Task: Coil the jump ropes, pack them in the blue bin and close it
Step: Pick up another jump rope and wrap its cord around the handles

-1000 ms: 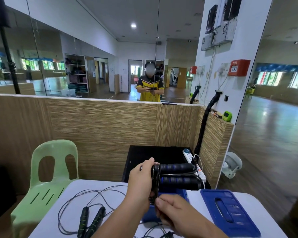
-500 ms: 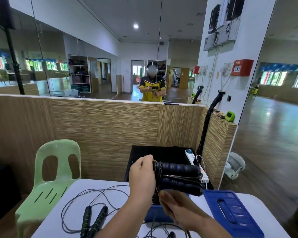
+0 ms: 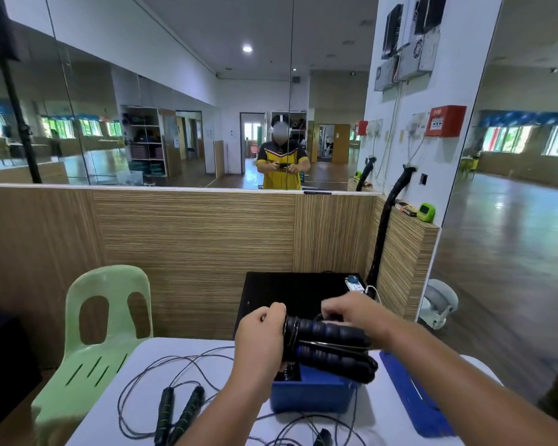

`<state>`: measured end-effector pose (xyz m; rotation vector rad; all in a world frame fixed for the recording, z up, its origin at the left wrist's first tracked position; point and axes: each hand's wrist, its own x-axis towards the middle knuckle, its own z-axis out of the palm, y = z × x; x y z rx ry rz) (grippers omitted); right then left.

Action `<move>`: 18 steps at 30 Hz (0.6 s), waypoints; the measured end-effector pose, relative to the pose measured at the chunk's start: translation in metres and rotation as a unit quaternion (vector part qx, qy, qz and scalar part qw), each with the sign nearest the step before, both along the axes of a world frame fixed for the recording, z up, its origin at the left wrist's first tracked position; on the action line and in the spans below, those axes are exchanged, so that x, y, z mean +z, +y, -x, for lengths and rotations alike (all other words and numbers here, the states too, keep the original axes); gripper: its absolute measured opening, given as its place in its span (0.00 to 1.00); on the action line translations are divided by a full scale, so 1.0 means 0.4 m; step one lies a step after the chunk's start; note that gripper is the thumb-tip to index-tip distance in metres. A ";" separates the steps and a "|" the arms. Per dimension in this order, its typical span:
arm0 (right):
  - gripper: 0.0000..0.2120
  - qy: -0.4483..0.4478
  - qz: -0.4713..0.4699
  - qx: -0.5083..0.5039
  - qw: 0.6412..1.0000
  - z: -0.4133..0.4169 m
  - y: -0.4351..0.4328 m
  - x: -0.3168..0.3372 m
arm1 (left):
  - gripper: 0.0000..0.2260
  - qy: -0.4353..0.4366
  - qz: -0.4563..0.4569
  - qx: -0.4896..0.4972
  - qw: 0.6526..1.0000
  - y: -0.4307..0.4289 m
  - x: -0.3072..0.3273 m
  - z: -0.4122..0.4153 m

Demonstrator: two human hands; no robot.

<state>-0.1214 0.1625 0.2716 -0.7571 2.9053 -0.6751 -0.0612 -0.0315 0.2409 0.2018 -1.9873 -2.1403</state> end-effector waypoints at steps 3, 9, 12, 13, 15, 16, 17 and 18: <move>0.24 0.098 -0.087 0.064 0.989 0.003 -0.006 0.072 | 0.16 -0.011 0.008 -0.011 1.000 0.001 -0.015 -0.006; 0.20 0.108 -0.202 0.070 0.971 -0.021 -0.043 0.176 | 0.15 -0.020 0.045 -0.010 0.999 0.004 -0.029 -0.008; 0.15 0.083 -0.222 0.062 0.970 -0.041 -0.064 0.197 | 0.15 -0.022 0.060 -0.019 0.998 0.001 -0.032 -0.005; 0.15 0.072 -0.218 0.054 0.972 -0.047 -0.070 0.199 | 0.16 -0.023 0.062 -0.019 0.998 0.001 -0.032 -0.004; 0.15 0.046 -0.182 0.037 0.982 -0.066 -0.080 0.202 | 0.17 -0.021 0.075 -0.013 0.997 -0.002 -0.033 0.000; 0.15 0.029 -0.154 0.026 0.987 -0.075 -0.083 0.202 | 0.18 -0.020 0.088 -0.006 0.996 -0.004 -0.037 0.004; 0.15 0.011 -0.127 0.017 0.992 -0.086 -0.085 0.202 | 0.18 -0.021 0.100 0.005 0.995 -0.007 -0.042 0.008; 0.15 -0.007 -0.107 0.010 0.994 -0.097 -0.087 0.198 | 0.19 -0.022 0.106 0.017 0.994 -0.010 -0.048 0.013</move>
